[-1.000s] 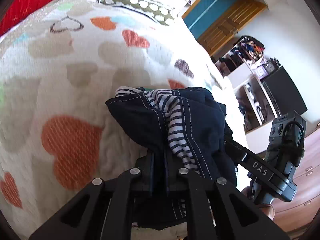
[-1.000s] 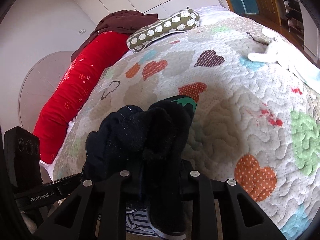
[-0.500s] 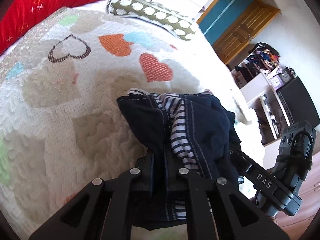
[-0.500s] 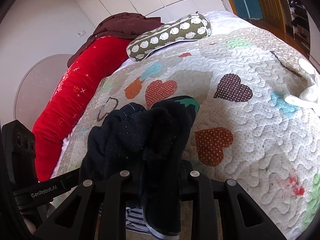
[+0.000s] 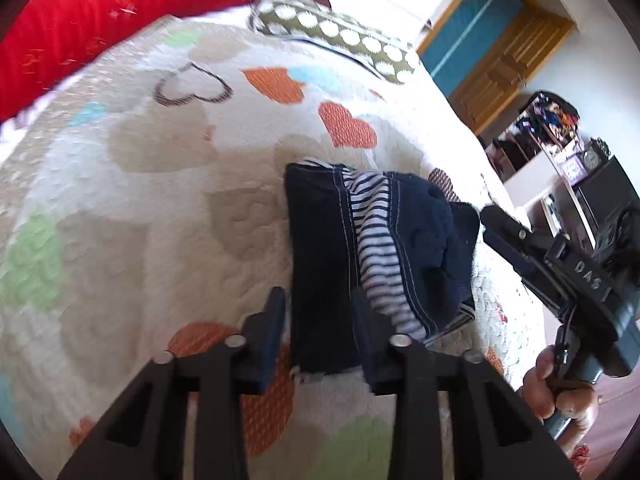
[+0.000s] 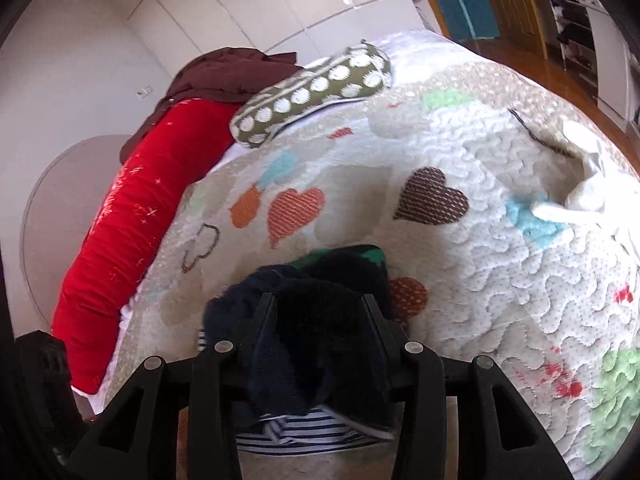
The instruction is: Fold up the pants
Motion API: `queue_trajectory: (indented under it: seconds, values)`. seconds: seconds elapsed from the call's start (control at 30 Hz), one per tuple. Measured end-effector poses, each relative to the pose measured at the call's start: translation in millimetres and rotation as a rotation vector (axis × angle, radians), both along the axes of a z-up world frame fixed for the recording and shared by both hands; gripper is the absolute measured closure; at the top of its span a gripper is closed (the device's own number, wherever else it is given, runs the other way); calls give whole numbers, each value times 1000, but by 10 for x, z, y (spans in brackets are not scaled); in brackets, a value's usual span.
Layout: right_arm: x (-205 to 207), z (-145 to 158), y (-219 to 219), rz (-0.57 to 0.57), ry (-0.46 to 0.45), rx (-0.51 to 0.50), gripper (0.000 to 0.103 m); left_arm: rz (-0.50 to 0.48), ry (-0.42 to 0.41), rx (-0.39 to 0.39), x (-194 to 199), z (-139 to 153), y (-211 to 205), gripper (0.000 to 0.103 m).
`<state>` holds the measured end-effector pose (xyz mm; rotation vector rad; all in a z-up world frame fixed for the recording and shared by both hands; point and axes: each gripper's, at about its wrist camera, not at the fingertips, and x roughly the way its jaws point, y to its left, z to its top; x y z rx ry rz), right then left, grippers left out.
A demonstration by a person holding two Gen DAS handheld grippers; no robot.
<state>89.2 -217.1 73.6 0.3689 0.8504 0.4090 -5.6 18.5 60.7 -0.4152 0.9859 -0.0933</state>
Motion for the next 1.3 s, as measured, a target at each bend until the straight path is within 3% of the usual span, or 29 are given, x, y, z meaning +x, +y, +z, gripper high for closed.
queue_trajectory:
  seconds: [0.13,0.27,0.3,0.4,0.53,0.63,0.77,0.9,1.3]
  values:
    - [-93,48,367,131,-19,-2,56,21,-19,14,-204,79,40,65]
    - [81,-412,608,132,104,-119,59,28,-24,45,-339,129,59,60]
    - [82,-439,572,116,84,-111,60,26,-26,45,-377,140,67,60]
    - [40,-356,479,95,87,-75,60,31,-39,45,-496,183,83,58]
    - [-186,-145,377,80,49,-70,52,65,-94,64,-684,339,88,56]
    - [-464,-81,266,54,17,-74,47,118,-181,144,-906,547,27,50]
    - [-756,-277,58,-20,113,-72,42,196,-333,261,-1250,849,-96,26]
    - [-1017,-393,-105,-37,152,-24,42,250,-443,322,-1529,1090,-186,19]
    - [-1891,131,-120,-70,-50,-184,40,219,-482,305,-2083,1290,-321,16]
